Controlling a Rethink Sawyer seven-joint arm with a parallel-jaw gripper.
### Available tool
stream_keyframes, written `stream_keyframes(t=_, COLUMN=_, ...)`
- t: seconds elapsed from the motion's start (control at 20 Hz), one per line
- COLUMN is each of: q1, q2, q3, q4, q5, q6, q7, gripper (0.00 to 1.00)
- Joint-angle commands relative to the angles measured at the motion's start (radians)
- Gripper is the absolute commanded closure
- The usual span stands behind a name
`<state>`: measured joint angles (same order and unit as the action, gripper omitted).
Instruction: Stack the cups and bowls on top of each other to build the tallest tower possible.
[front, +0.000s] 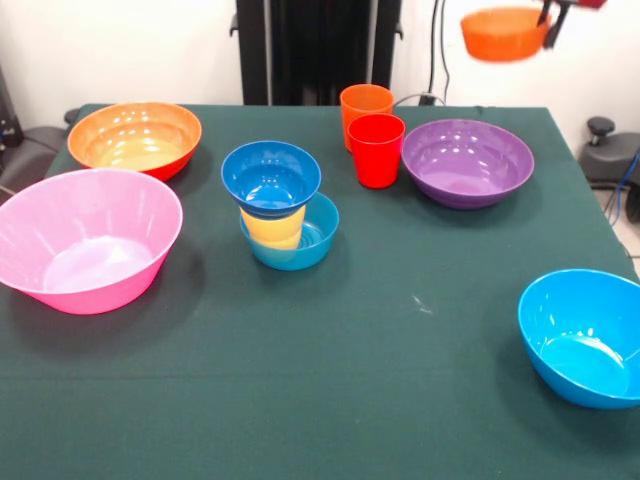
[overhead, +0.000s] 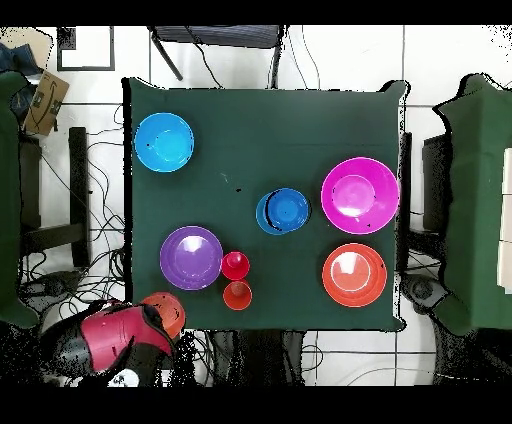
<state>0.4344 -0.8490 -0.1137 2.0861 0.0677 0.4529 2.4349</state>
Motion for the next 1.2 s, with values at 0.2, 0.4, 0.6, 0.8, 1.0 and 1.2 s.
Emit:
stream_keyframes(t=0.2, q1=-0.105, q2=-0.123, q3=0.034, q4=-0.139, q5=-0.038, q6=0.359, q7=-0.032, gripper=1.0)
stream_keyframes(t=0.4, q1=-0.183, q2=-0.089, q3=0.036, q4=-0.188, q5=-0.107, q6=0.328, q7=-0.104, gripper=1.0)
stream_keyframes(t=0.6, q1=-0.235, q2=-0.042, q3=0.036, q4=-0.247, q5=-0.171, q6=0.269, q7=-0.115, gripper=1.0)
stream_keyframes(t=0.8, q1=-0.302, q2=0.04, q3=0.066, q4=-0.286, q5=-0.21, q6=0.142, q7=-0.107, gripper=1.0)
stream_keyframes(t=1.0, q1=-0.37, q2=0.083, q3=0.099, q4=-0.333, q5=-0.242, q6=0.135, q7=-0.147, gripper=1.0)
stream_keyframes(t=1.2, q1=-0.445, q2=0.079, q3=0.136, q4=-0.35, q5=-0.268, q6=0.159, q7=-0.211, gripper=1.0)
